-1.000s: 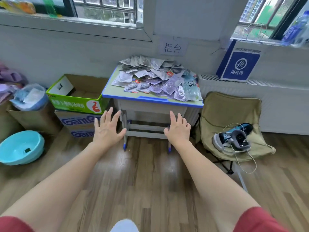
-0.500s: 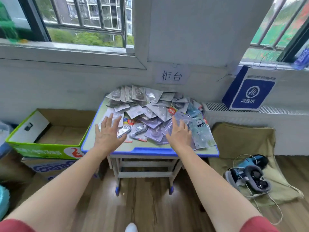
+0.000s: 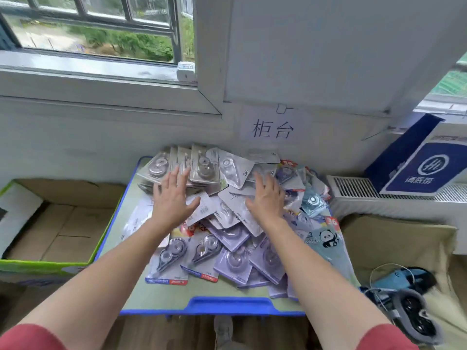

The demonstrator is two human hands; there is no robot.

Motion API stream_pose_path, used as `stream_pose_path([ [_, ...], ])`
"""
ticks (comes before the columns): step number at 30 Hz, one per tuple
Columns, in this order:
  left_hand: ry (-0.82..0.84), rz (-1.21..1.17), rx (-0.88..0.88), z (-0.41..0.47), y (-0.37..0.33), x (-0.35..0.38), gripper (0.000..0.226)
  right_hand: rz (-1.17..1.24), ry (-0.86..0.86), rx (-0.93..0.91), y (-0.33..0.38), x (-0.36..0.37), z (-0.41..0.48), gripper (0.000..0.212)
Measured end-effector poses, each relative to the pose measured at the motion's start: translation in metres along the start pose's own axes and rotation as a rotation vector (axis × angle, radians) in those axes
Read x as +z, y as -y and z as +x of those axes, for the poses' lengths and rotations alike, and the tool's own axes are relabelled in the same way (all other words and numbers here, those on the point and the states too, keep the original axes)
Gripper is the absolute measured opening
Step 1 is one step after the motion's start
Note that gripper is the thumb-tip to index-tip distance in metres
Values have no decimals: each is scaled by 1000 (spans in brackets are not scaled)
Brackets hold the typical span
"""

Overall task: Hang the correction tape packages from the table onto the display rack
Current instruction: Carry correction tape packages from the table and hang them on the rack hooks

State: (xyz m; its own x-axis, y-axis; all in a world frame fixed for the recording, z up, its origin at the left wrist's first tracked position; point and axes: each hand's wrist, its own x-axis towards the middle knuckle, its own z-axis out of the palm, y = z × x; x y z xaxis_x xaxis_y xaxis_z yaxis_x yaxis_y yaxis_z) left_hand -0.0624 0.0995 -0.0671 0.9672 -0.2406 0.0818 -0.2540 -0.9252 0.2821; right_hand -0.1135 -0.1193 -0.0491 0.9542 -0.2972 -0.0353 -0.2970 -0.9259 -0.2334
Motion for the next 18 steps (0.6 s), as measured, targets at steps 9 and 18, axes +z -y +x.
stream_pose_path([
  [9,219,87,-69,99,-27,35,77,-159,166,-299,7,31,103,87],
  [18,249,137,-77,127,-38,57,73,-235,186,-420,3,47,134,97],
])
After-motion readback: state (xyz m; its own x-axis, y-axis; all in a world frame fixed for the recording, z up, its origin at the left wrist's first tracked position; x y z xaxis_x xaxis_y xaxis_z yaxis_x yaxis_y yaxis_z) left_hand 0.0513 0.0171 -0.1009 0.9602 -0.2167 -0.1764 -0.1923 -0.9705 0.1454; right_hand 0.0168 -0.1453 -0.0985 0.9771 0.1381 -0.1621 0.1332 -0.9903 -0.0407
